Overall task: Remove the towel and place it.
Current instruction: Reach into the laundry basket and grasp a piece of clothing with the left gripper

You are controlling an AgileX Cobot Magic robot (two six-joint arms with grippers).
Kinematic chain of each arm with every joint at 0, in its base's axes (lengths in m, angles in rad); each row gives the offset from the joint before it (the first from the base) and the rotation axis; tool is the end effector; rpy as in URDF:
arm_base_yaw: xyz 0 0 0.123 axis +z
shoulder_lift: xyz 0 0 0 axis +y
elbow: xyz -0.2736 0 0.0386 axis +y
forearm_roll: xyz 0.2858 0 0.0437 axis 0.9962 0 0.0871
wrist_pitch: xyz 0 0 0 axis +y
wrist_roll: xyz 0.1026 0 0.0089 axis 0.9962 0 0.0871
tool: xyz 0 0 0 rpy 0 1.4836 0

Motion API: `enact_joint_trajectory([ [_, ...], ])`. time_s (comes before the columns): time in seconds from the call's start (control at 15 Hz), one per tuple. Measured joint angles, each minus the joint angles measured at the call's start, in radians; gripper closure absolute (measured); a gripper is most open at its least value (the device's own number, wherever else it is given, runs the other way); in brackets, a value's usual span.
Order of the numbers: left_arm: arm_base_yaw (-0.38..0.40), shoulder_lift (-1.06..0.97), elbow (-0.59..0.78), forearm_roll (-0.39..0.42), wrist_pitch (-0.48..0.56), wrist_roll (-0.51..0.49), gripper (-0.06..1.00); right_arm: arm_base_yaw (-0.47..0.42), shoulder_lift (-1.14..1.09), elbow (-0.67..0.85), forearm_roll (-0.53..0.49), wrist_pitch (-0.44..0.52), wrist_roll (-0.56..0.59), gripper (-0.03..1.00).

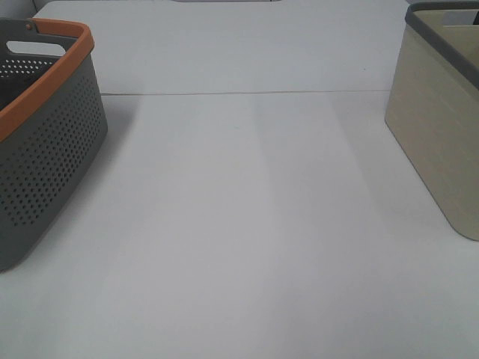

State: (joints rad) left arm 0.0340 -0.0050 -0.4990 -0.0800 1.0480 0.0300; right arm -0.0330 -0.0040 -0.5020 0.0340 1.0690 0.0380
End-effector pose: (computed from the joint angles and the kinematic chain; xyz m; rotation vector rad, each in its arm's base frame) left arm 0.0478 -0.0055 0.2913 -0.0008 2.0255 -0.0550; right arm 0.0466 0.0015 0.2901 0.0708 2.0452 0.0438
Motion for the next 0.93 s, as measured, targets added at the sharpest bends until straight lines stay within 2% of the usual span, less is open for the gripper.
enact_joint_trajectory([
  [0.47, 0.0, 0.0, 0.0, 0.004, 0.0, 0.0, 0.05, 0.0, 0.0, 0.0, 0.0, 0.0, 0.0, 0.19],
  [0.73, 0.049, 0.0, 0.0, 0.004, 0.0, 0.0, 0.05, 0.0, 0.0, 0.0, 0.0, 0.0, 0.0, 0.19],
  [0.93, 0.049, 0.0, 0.0, 0.004, 0.0, 0.0, -0.02, 0.0, 0.0, 0.0, 0.0, 0.0, 0.0, 0.19],
])
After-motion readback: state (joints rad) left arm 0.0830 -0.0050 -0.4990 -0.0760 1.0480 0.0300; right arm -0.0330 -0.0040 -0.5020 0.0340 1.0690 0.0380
